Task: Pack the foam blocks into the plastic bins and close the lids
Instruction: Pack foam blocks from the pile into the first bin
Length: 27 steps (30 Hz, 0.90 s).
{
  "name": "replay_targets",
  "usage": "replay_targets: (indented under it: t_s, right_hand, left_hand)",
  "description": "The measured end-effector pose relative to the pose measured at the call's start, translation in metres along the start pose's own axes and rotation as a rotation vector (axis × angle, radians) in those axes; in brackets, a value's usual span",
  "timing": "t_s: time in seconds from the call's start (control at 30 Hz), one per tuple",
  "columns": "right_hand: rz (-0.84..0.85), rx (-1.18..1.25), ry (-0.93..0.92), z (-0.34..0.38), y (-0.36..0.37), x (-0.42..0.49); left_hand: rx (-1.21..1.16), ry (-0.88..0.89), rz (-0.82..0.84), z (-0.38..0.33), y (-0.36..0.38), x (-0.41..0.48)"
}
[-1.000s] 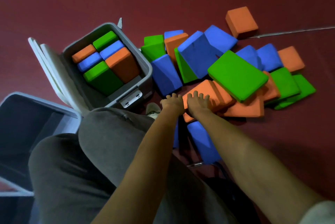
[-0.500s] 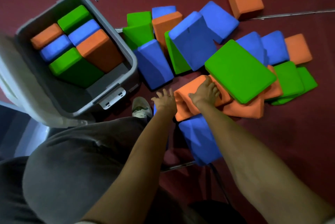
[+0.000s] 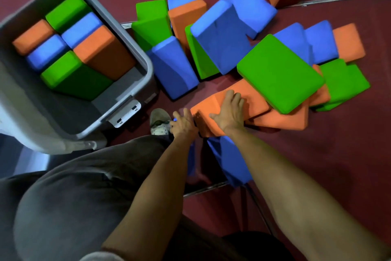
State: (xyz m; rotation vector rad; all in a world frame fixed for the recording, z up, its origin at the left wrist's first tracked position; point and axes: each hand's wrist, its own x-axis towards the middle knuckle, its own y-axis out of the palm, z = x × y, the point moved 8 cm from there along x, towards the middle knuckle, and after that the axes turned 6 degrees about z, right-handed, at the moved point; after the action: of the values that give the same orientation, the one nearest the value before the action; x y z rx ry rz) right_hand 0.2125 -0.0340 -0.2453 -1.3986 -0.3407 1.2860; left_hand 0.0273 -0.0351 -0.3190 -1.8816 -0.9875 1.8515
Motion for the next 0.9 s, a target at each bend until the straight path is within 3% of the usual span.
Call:
replay_targets:
  t_s: [0.2, 0.43, 0.6, 0.9]
  right_hand:
    - [-0.127, -0.040, -0.096, 0.028, 0.003, -0.019]
    - [-0.227, -0.072, -0.162, 0.049, -0.050, -0.027]
    - [-0.299, -0.345, -0.284, 0.070, -0.099, -0.041]
    - [-0.309, -0.594, -0.532, 0.131, -0.181, -0.095]
  left_hand:
    - [-0.042, -0.044, -0.038, 0.006, -0.015, -0.014]
    - [-0.073, 0.030, -0.035, 0.003, -0.068, -0.034]
    - [-0.203, 0.031, -0.144, 0.005, -0.121, -0.066]
    - [-0.211, 0.337, -0.432, 0.022, -0.233, -0.156]
